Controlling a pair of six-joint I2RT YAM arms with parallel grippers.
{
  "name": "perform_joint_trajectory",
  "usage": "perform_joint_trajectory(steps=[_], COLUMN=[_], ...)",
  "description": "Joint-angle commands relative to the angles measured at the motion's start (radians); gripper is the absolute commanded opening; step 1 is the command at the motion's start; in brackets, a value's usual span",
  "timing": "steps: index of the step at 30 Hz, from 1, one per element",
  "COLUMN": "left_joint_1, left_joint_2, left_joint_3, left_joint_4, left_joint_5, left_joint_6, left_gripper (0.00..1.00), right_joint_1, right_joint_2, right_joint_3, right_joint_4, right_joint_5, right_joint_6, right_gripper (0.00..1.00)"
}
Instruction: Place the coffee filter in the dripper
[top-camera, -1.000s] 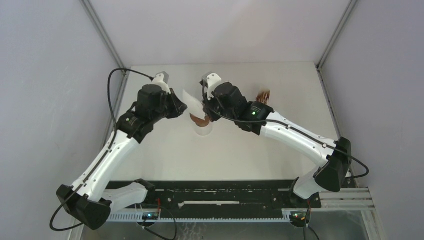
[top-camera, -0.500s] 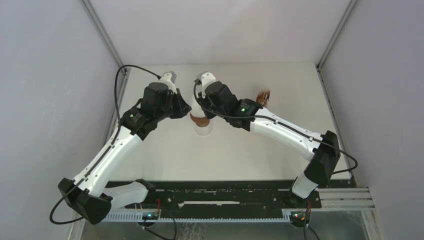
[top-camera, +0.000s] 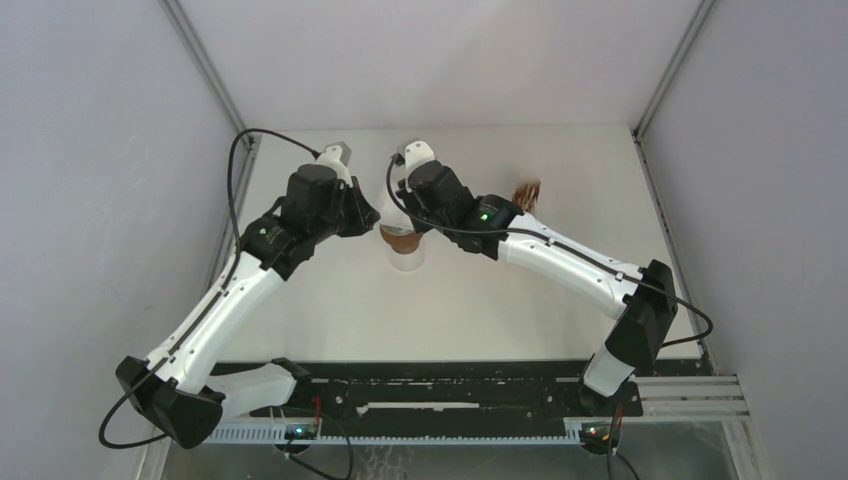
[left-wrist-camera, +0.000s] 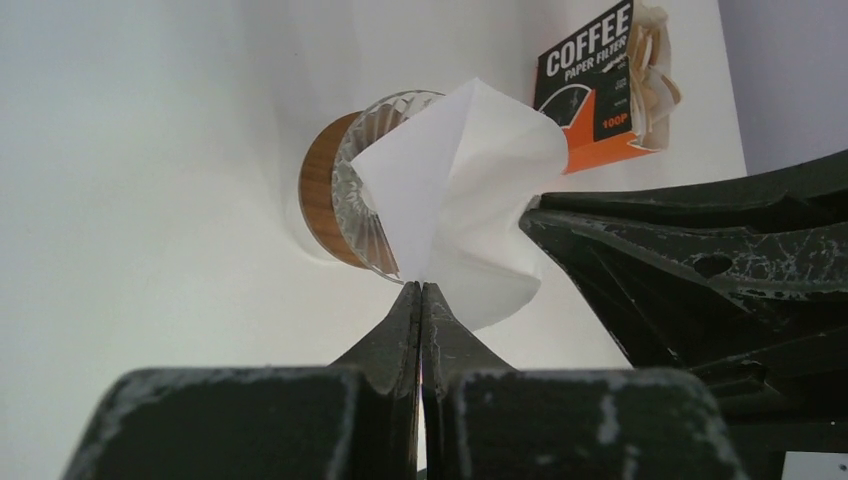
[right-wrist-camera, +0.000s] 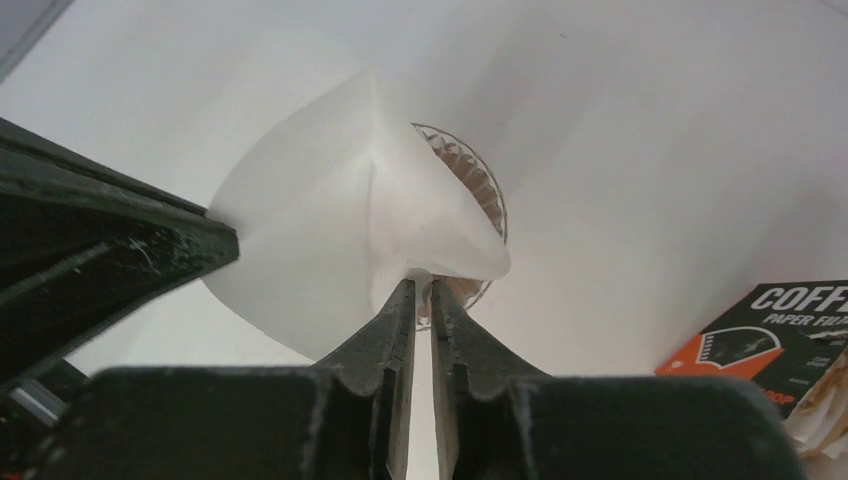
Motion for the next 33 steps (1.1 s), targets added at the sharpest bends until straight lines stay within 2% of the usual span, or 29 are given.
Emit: perform_joint_trajectory(steps=[1, 6, 20, 33], left_joint_1=[-0.007, -0.006, -0.006, 0.003], left_joint_2=[0.003, 0.037, 0.075, 0.111], left_joint_3=[0.076, 0.110, 0.144, 0.149], left_joint_4=[-0.009, -0.038, -0.046, -0.085], left_joint_5=[-0.062, -0.067, 0.120, 0.088], left_joint_6=[0.029, 0.044, 0.017, 0.029], left_gripper=[0.00, 0.00, 0.00, 0.00], right_joint_1=[-0.007, -0.005, 0.010, -0.014], right_joint_2=[-0.042, -0.076, -0.126, -0.066], right_joint_3=[0.019, -0.002, 0.000, 0.007], right_joint_4=[-0.021, -0.039, -0.064, -0.053], right_joint_5=[0.019, 0.008, -0.033, -0.034], right_joint_6=[-0.006, 0.003, 0.004, 0.009], right_gripper=[0.14, 0.00, 0.00, 0.00])
